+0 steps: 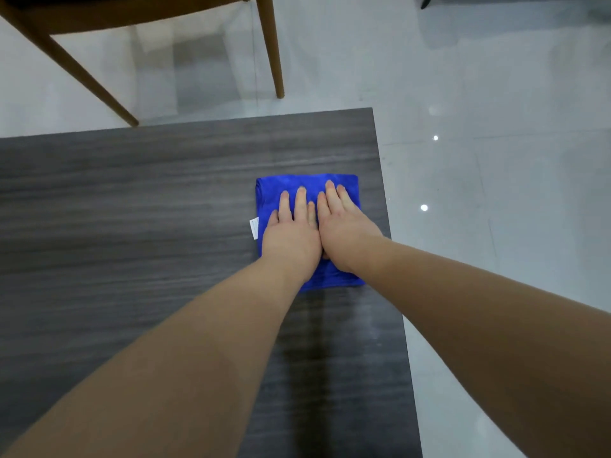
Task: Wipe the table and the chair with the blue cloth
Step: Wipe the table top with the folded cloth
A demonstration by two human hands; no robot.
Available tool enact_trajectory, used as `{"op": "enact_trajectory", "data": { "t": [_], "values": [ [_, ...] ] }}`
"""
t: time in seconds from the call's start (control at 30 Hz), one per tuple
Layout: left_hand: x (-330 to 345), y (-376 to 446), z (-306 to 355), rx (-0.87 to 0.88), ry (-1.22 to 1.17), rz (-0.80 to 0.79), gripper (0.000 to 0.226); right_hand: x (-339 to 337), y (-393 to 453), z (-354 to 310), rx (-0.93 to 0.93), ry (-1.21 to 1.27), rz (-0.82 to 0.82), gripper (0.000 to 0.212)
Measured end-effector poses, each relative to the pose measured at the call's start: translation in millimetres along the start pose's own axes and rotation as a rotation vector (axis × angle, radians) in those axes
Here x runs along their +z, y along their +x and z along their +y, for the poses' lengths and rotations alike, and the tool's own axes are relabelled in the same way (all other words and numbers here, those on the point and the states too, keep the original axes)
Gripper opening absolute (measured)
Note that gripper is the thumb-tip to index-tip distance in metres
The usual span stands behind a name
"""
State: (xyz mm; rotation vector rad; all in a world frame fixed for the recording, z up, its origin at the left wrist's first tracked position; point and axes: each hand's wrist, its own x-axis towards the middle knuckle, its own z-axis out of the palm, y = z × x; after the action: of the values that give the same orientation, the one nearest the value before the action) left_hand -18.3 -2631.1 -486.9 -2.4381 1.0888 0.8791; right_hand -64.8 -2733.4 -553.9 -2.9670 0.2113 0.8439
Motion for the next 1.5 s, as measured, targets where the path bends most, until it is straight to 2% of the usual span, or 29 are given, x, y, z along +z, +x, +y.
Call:
{"op": "enact_trajectory", "data": {
  "t": [0.27, 0.63, 0.93, 1.13, 1.33, 1.5],
  "values": [
    [-41.7, 45.8, -25.5, 0.032, 0.004, 0.004, 0.083, -33.1, 53.0, 22.1, 0.048, -0.020, -0.032, 0.093],
    [-65.8, 95.2, -43.7, 0.033, -0.013, 0.064, 0.088, -72.0, 96.5, 44.3, 0.087, 0.026, -0.076, 0.106],
    [-60.9, 113.3, -52.6, 0.052, -0.166, 0.137, 0.099, -85.6, 106.0, 51.4, 0.043, 0.066, -0.034, 0.101],
    [-66.8, 115.9, -33.3, 0.007, -0.113, 0.120, 0.097, -91.0, 94.3, 71.0, 0.000, 0.121, 0.015, 0.099],
    [-86.8, 135.4, 9.3, 0.022, -0.158, 0.134, 0.099, -112.0, 73.7, 122.6, -0.037, 0.026, -0.028, 0.107],
    [-96.9, 141.1, 24.5, 0.038, -0.120, 0.102, 0.097, -114.0, 59.1, 142.7, -0.015, 0.109, -0.063, 0.109]
  ]
}}
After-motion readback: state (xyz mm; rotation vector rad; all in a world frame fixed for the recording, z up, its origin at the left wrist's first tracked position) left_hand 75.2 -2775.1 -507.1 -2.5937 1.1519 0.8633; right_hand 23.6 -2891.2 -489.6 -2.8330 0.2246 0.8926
